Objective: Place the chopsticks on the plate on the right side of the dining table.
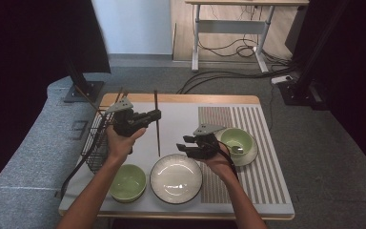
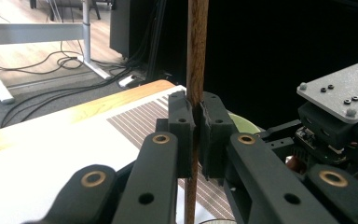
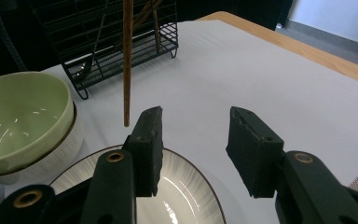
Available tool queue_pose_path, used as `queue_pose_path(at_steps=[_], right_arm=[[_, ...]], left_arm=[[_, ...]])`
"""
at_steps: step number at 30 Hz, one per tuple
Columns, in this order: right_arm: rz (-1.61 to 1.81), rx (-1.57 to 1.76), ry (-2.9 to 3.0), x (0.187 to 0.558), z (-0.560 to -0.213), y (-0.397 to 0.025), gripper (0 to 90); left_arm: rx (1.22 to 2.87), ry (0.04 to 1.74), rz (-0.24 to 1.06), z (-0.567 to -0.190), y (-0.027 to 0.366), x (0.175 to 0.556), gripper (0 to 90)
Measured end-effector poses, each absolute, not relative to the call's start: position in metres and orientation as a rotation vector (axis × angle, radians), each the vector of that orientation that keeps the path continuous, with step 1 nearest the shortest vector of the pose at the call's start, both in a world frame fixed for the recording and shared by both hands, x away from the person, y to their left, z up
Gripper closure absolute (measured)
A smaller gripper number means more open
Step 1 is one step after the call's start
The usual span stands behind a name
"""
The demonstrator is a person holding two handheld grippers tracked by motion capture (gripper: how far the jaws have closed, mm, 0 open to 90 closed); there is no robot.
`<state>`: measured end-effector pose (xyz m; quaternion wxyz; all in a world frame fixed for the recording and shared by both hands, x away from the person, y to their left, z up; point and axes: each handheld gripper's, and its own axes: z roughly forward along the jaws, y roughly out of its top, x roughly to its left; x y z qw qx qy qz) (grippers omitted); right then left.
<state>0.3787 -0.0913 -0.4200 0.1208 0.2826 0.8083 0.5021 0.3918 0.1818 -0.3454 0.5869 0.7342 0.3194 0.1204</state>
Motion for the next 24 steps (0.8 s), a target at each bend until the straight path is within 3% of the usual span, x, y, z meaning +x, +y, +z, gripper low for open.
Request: queue_pose_path(at_steps=[24], right_arm=[[1.497,0.772,2.378,0.380,-0.408,-0.074,58.7]], left_arm=[[1.736,0.718,0.246,-0.352,0.161,0.390,84.5]])
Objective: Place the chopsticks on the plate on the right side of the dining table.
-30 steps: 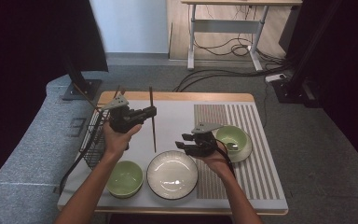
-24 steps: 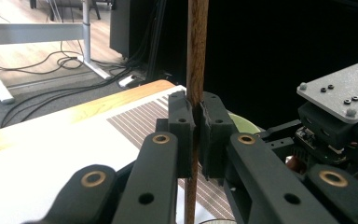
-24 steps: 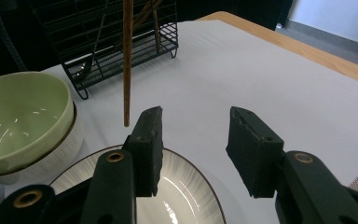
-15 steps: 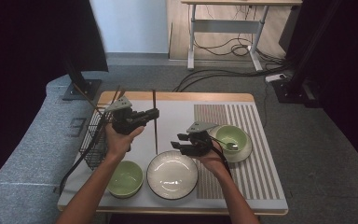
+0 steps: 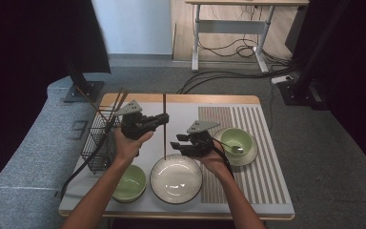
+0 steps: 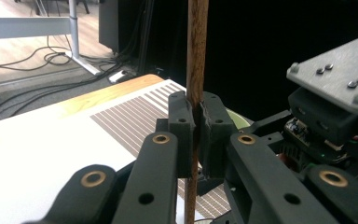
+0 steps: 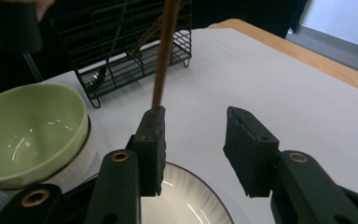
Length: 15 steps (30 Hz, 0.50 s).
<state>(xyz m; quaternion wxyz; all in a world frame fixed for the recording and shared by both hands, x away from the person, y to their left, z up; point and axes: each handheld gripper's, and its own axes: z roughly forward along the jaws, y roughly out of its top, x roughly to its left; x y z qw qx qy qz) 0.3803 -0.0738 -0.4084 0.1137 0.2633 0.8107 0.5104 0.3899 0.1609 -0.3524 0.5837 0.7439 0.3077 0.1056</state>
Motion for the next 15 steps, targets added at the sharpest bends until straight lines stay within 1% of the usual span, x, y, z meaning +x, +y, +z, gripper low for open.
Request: queue_pose_path(at_steps=[8,15], right_arm=[[1.517,0.747,2.379,0.380,-0.400,-0.068,61.6],[1.531,0.743,2.368,0.382,-0.394,-0.064,66.9]], left_arm=[[1.736,0.715,0.232,-0.355,0.158,0.390,84.5],[1.741,0.709,0.212,-0.356,0.156,0.391,84.5]])
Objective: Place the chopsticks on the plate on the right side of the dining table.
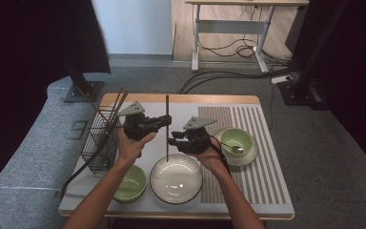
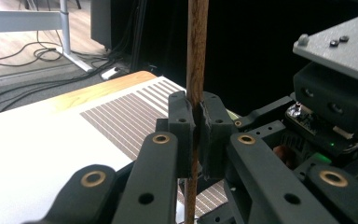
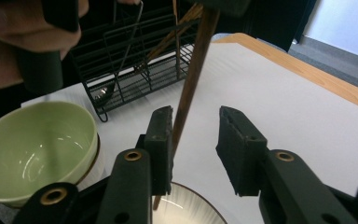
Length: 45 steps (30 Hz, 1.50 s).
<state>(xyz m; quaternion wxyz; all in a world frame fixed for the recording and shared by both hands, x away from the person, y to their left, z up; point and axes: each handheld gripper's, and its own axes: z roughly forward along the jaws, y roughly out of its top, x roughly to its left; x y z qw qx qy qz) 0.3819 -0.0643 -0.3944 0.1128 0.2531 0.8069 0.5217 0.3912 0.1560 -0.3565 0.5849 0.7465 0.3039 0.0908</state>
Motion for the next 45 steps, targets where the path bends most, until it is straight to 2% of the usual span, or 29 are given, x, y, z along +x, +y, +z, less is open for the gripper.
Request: queue_pose_path(at_steps=[13,30,36,38,40,45], right_arm=[[1.554,0.734,2.374,0.385,-0.388,-0.061,77.5],[1.558,0.735,2.380,0.387,-0.387,-0.060,80.3],[1.572,0.768,2.371,0.389,-0.388,-0.063,83.9],[1.577,0.781,2.369,0.390,-0.389,-0.064,84.3],[1.572,0.785,2.370,0.390,-0.389,-0.065,84.3],[1.546,0.831,2.363,0.393,-0.391,-0.071,84.3]], left_arm=[[1.744,0.701,0.205,-0.357,0.155,0.391,84.5],[1.759,0.688,0.197,-0.359,0.150,0.391,84.4],[1.764,0.677,0.202,-0.359,0.152,0.390,83.7],[1.768,0.670,0.203,-0.359,0.152,0.390,82.2],[1.767,0.661,0.207,-0.358,0.153,0.389,73.4],[1.757,0.652,0.222,-0.355,0.163,0.387,67.6]])
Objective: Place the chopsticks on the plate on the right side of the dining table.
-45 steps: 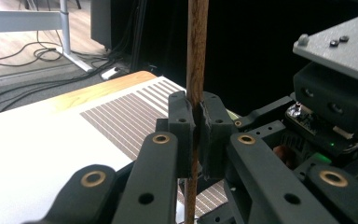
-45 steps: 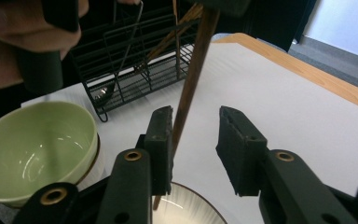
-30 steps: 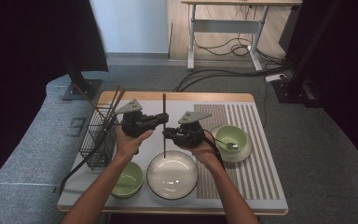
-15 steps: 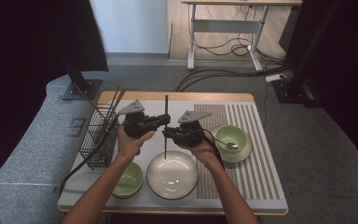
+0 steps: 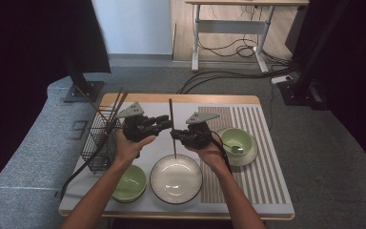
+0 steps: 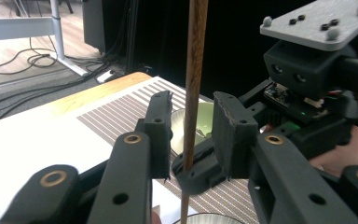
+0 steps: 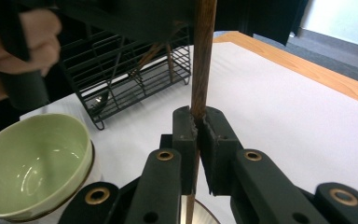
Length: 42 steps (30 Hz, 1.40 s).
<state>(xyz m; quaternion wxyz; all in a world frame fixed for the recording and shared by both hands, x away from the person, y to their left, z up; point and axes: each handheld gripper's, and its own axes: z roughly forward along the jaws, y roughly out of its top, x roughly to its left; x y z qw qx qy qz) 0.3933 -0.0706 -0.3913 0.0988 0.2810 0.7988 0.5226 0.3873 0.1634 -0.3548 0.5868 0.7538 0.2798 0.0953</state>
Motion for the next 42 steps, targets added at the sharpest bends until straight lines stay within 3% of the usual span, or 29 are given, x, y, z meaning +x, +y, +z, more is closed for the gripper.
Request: queue_pose_path(at_steps=[12,42], right_arm=[[1.537,0.876,2.314,0.399,-0.384,-0.082,84.3],[1.557,0.852,2.273,0.399,-0.363,-0.084,84.3]], left_arm=[[1.802,0.679,0.187,-0.370,0.180,0.390,60.0],[1.845,0.658,0.120,-0.389,0.174,0.394,60.6]])
